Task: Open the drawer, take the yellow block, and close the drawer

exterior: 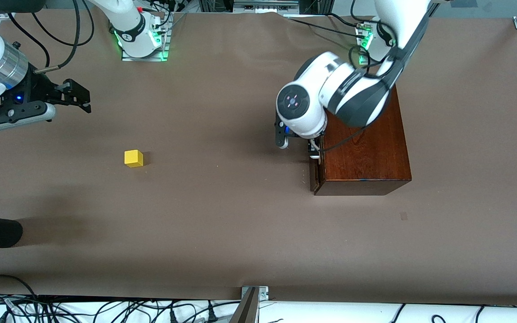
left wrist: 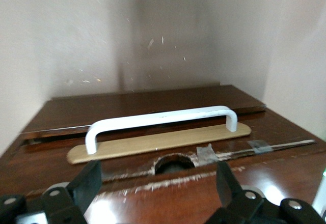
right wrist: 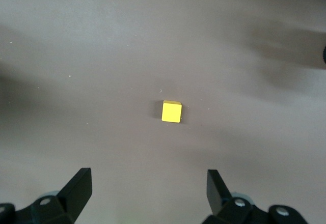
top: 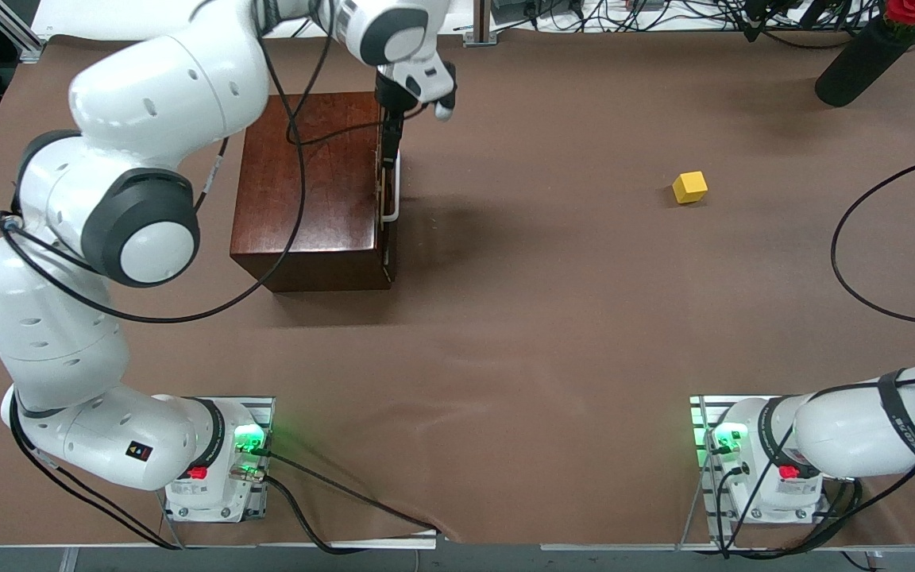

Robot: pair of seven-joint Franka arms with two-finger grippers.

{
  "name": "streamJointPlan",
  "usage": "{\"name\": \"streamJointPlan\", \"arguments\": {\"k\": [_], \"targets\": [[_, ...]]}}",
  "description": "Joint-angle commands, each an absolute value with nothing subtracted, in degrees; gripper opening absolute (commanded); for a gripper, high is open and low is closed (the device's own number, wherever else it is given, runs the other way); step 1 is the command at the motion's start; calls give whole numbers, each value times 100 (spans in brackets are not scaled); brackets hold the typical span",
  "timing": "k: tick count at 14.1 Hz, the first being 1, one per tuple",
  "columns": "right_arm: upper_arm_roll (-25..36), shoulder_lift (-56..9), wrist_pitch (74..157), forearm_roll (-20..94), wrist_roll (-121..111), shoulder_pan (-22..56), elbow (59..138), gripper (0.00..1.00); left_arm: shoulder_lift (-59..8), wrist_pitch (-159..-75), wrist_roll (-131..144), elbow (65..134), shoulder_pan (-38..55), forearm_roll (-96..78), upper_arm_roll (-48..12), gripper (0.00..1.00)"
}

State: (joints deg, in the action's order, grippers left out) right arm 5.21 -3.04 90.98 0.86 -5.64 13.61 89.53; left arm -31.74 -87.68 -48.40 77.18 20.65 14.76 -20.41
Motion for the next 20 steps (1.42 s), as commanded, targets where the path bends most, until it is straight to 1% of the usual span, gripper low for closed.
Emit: {"name": "streamJointPlan", "arguments": {"k": [1,3,5,6,7,8,10,11,13,15,17,20], "targets": [[501,-299,9017,70,-457,1354,8859,100,-2884,-8570,-4817,7200,1759,1090,-2066,100],[501,-299,9026,97,-474,1354,8859,100,-2795,-8220,-4825,6901,1496,1090,-2057,100],[501,-299,9026,88,-492,1354,8859,100,-2664,-8078,-4834,6594,1101,1055,-2048,100],[501,-299,9026,44,-501,1354,8859,100,-2533,-8155,-4817,6609,864,1072,-2004,100],[510,-299,9035,35,-501,1354,8859,100,-2392,-8443,-4825,6731,696,1046,-1847,100],[510,-308,9053,35,-501,1354,8859,100,-2173,-8742,-4816,6976,694,898,-1524,100],[510,-308,9114,35,-510,1354,8859,100,-1585,-9173,-4433,7818,651,546,-943,100],[510,-299,9114,35,-510,1354,8868,100,-1347,-9324,-3960,8257,642,493,-749,100],[510,-308,9114,26,-510,1354,8859,100,-942,-9623,-2766,8857,633,475,-659,100],[510,-299,9114,26,-518,1354,8868,100,-468,-9816,-1605,9244,476,483,-624,100],[492,-299,9097,26,-510,1354,8868,100,-90,-9835,-340,9570,274,440,-581,100],[501,-299,9079,35,-510,1354,8868,100,131,-9835,675,9677,229,378,-501,100]]}}
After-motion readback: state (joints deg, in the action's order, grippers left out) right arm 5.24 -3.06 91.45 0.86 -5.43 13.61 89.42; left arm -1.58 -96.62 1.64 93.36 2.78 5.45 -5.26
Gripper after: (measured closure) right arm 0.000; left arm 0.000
